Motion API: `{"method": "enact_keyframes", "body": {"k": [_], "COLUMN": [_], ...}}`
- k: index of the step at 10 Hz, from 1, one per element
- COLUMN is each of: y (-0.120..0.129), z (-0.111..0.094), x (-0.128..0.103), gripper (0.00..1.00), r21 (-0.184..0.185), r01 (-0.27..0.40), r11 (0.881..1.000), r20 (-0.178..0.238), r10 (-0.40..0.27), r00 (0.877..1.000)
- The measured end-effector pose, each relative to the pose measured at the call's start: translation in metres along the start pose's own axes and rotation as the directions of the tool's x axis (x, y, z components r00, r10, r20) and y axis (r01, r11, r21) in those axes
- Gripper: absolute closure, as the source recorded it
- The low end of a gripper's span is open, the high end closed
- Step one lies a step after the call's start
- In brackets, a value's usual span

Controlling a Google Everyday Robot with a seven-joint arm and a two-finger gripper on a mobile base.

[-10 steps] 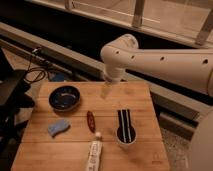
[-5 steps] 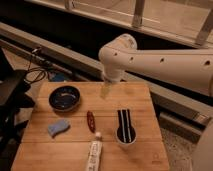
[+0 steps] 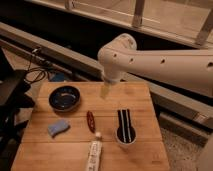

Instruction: Move the arm in a circular motion

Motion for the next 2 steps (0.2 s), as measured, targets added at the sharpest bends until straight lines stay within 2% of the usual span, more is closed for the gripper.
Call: {"method": "enact_keyframes", "body": {"k": [2], "y": [0.0013], "z": [-0.0046], "x": [0.0010], "gripper": [0.20], "r21": [0.014], "r01": [0.002], "r11": [1.000], "r20": [-0.001], "r10": [-0.002], "r00": [1.000]}}
